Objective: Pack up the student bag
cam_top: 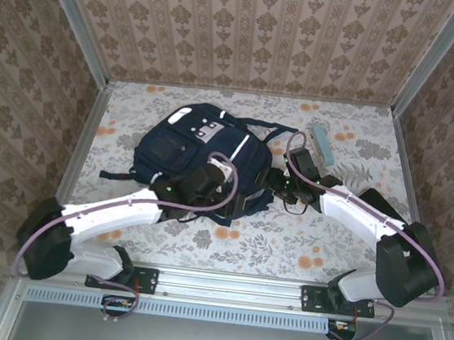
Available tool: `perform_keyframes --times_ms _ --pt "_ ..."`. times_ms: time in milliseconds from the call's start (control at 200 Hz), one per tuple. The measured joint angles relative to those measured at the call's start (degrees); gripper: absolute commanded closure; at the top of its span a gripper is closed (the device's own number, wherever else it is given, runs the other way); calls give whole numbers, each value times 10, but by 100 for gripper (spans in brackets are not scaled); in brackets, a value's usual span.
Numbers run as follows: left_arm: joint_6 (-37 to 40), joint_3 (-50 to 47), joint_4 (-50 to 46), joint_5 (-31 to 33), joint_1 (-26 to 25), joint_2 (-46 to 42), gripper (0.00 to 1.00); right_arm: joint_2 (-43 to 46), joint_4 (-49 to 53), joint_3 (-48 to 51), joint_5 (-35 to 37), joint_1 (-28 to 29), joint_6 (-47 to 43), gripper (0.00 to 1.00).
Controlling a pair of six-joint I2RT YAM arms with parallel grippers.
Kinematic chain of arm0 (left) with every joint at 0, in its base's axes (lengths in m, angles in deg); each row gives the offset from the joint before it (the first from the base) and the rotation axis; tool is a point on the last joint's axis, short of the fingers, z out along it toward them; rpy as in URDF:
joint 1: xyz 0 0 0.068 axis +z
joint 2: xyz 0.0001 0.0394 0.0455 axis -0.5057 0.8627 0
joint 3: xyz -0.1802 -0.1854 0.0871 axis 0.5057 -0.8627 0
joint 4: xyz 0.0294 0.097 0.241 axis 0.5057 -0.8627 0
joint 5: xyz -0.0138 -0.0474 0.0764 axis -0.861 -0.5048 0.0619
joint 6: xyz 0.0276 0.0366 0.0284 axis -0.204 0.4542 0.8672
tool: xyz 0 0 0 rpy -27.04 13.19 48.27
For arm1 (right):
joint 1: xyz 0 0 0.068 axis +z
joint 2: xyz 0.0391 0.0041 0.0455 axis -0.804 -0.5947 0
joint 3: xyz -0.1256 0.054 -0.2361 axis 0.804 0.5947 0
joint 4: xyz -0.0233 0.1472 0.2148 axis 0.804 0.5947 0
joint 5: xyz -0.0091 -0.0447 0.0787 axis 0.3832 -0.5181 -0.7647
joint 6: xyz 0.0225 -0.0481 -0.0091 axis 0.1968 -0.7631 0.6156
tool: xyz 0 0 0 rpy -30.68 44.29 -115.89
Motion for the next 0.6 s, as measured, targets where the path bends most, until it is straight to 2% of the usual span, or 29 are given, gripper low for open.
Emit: perform_keyframes --times_ms 120,270,460,600 --pt "-49 -19 -10 0 54 -46 33 0 42 -23 21 41 -43 36" --pt "-122 -62 -51 5 113 -85 34 -17 89 -64 59 124 -90 43" --pt "-202 -94 -97 7 146 -131 36 -83 108 -108 90 221 -114 53" --pt "-282 -118 -127 12 159 -162 36 -135 109 -127 96 248 -110 56"
